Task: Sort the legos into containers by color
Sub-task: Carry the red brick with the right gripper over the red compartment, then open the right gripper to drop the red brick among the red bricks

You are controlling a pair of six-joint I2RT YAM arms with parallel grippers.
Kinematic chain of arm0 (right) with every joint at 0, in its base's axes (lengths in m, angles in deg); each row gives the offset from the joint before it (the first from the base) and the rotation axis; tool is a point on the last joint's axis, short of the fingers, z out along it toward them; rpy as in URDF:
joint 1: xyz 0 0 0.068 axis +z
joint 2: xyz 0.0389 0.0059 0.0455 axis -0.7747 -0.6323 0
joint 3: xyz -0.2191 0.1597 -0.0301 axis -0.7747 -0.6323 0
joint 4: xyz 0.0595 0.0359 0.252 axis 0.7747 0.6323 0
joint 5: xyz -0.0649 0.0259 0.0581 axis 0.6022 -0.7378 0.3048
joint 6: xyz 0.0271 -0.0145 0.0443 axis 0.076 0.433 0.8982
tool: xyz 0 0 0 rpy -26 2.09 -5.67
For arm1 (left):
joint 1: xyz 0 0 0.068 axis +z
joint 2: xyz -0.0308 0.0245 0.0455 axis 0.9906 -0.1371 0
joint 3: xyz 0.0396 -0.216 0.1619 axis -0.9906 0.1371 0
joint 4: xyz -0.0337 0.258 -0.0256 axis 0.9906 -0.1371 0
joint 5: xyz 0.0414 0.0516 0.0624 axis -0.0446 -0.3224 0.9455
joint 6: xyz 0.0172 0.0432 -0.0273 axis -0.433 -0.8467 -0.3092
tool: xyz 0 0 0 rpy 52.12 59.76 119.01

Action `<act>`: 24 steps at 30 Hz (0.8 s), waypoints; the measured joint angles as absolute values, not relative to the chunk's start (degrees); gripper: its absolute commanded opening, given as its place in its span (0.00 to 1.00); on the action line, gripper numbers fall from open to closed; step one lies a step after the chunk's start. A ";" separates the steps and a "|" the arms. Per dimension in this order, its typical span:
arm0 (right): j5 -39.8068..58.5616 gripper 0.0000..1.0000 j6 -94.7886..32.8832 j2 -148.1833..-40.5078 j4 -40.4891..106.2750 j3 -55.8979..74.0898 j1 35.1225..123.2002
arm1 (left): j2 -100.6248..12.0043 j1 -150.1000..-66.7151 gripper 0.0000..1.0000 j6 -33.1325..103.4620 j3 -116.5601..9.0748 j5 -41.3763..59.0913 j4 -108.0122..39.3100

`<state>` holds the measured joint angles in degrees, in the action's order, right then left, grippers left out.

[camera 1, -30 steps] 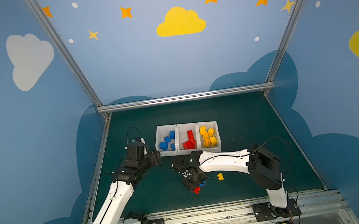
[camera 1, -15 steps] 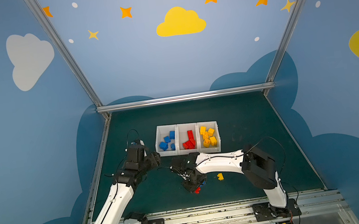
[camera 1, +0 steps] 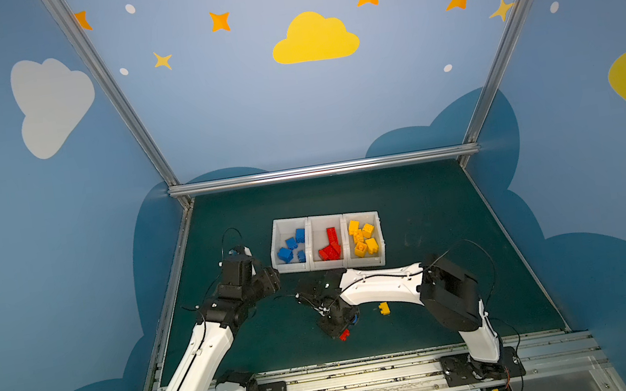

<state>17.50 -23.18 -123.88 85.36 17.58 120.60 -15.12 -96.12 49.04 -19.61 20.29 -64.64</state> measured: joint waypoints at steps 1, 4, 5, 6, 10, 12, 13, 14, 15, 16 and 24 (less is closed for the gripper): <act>17.67 0.25 -23.40 -123.88 85.71 17.80 120.40 | -14.85 -96.12 0.73 49.06 -19.43 20.29 -64.66; 17.98 0.25 -24.62 -123.82 87.02 19.35 118.63 | -14.31 -96.12 0.73 49.30 -19.30 20.21 -64.64; 18.11 0.25 -25.21 -123.71 87.59 20.33 117.56 | -14.13 -96.12 0.73 49.47 -19.24 20.10 -64.57; 18.30 0.25 -25.76 -123.58 88.11 21.42 116.45 | -13.94 -96.12 0.73 49.54 -19.04 19.88 -64.39; 19.70 0.25 -28.40 -122.94 90.25 29.62 110.52 | -13.37 -96.10 0.73 50.11 -17.25 17.47 -63.32; 20.58 0.25 -29.69 -122.92 90.41 34.15 107.95 | -13.24 -96.12 0.73 50.55 -16.07 16.14 -62.78; 20.95 0.25 -30.24 -122.92 90.52 36.33 106.57 | -13.06 -96.12 0.73 50.81 -15.43 15.53 -62.56; 21.50 0.25 -30.76 -122.97 90.69 38.54 105.19 | -12.82 -96.12 0.73 51.09 -14.87 15.03 -62.47; 21.85 0.25 -30.98 -123.16 91.00 40.24 104.10 | -12.62 -96.12 0.73 51.27 -14.52 14.68 -62.54; 21.98 0.25 -31.16 -123.64 91.33 42.71 102.74 | -12.25 -96.12 0.73 51.40 -14.12 14.31 -62.54; 21.87 0.24 -31.35 -134.66 92.40 58.84 95.55 | -9.13 -96.49 0.73 52.14 -12.92 12.43 -62.56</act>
